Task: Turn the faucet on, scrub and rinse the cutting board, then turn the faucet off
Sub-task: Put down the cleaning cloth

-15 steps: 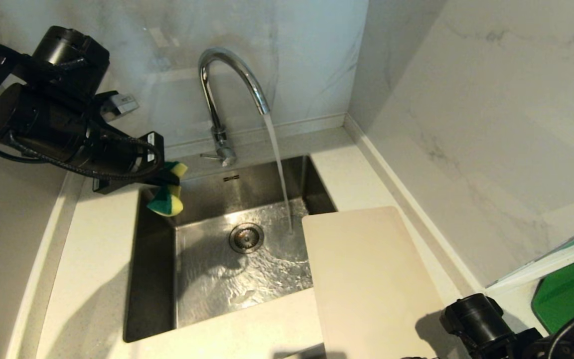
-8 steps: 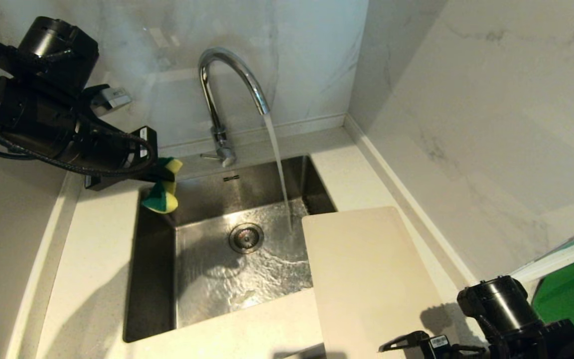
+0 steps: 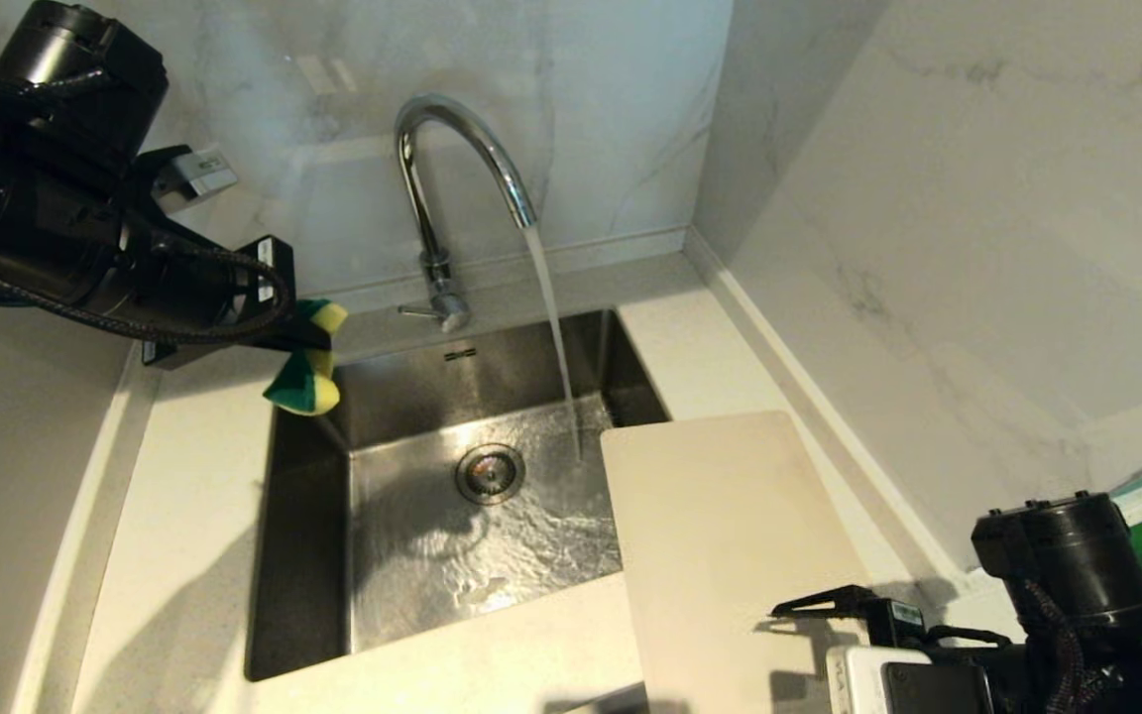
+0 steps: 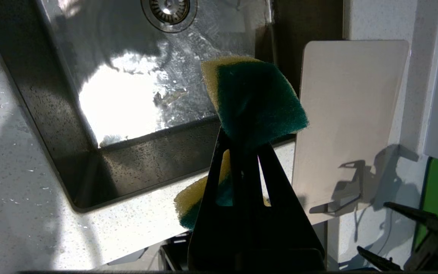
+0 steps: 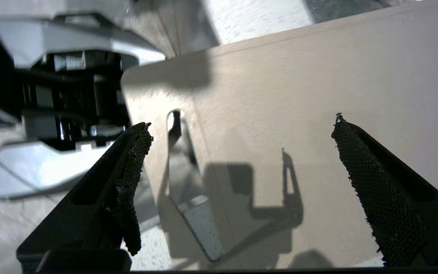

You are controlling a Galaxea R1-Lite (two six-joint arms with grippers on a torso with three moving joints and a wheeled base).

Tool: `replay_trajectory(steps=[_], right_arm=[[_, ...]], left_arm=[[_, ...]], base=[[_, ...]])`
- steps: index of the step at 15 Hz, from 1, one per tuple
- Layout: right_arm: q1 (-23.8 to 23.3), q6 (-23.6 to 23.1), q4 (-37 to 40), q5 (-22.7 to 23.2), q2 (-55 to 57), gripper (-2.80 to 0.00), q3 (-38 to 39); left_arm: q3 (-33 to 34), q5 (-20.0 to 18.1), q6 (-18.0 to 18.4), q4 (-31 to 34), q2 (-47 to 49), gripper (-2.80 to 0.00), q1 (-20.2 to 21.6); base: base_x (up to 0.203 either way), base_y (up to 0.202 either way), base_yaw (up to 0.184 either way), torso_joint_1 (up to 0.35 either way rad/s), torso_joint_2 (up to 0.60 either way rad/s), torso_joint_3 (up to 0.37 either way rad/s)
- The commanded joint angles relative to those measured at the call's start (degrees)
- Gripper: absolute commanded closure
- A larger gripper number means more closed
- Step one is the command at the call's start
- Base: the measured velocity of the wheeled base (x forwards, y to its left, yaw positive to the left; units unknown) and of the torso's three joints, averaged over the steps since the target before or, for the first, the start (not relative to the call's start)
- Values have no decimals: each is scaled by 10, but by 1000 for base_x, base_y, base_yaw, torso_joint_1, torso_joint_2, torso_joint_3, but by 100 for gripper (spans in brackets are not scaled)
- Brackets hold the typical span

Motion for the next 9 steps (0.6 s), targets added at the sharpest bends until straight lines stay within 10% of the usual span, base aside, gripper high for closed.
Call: replay_trajectory(steps=[1, 7, 8, 9], right_arm=[[-5, 50, -2, 9, -29, -280, -15], [-33, 182, -1, 35, -83, -280, -25], [-33, 209, -2, 42, -93, 0, -23], [-33, 239, -2, 43, -103, 0, -22]], left_arm=[[-1, 2, -4, 2, -2, 0, -6], [-1, 22, -11, 3, -8, 0, -22], [-1, 30, -15, 2, -8, 0, -26], [0, 31, -17, 2, -8, 0, -27]], base=[[0, 0, 0, 0, 0, 0], [0, 0, 0, 0, 0, 0], [0, 0, 0, 0, 0, 0], [0, 0, 0, 0, 0, 0]])
